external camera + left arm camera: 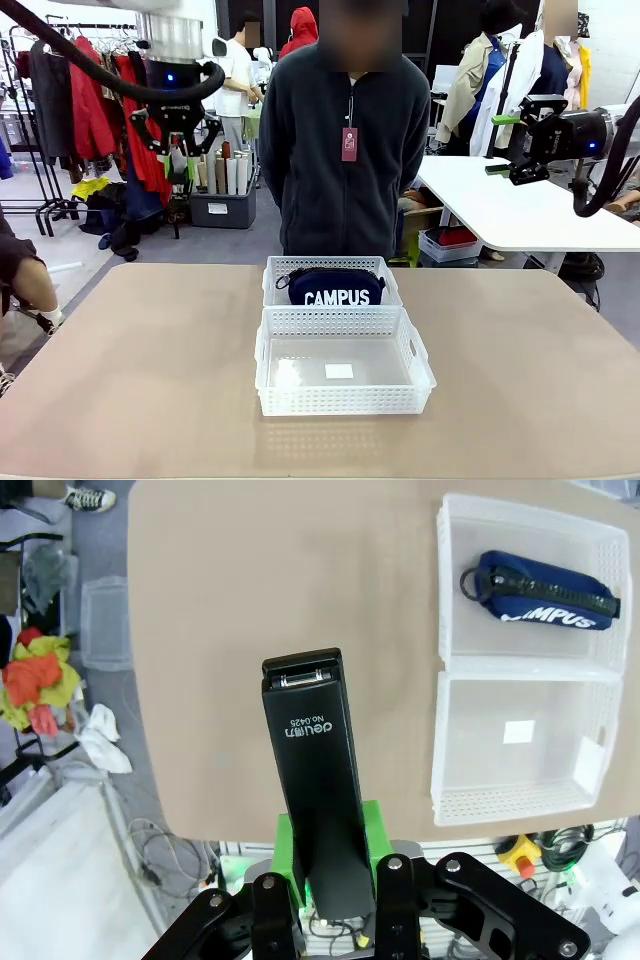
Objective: Distribute items into two baskets.
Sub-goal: Pick up the Stapler that the person points to.
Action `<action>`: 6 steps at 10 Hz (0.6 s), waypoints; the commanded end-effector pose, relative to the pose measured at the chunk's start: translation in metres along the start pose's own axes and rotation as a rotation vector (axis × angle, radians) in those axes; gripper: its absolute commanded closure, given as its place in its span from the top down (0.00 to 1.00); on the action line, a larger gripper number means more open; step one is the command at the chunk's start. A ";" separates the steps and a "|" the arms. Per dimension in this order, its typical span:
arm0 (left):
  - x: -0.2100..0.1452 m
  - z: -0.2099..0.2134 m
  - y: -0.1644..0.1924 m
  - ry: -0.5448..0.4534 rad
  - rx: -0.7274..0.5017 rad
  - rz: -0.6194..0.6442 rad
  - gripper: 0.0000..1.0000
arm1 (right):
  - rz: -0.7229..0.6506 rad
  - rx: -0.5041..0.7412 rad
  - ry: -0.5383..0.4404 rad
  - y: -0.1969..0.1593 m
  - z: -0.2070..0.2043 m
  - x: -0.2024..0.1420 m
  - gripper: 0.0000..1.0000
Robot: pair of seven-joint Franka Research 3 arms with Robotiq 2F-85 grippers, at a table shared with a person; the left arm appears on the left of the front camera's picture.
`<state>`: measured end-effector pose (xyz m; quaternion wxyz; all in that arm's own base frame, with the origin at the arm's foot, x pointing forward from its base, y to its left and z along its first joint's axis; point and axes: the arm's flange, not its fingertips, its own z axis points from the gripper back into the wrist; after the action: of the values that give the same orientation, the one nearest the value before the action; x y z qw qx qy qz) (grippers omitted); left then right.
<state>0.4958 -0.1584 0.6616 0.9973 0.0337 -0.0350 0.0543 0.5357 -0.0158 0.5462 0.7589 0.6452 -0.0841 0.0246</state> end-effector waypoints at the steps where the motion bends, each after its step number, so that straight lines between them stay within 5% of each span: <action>1: 0.001 0.015 0.005 -0.013 -0.017 0.004 0.00 | 0.001 0.001 -0.003 0.002 0.000 0.000 1.00; 6: 0.000 0.028 0.004 -0.048 -0.022 0.007 0.00 | 0.001 0.001 -0.003 0.002 0.000 0.000 1.00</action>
<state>0.4936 -0.1562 0.6926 0.9963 0.0220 -0.0618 0.0547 0.5357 -0.0158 0.5462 0.7589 0.6452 -0.0841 0.0246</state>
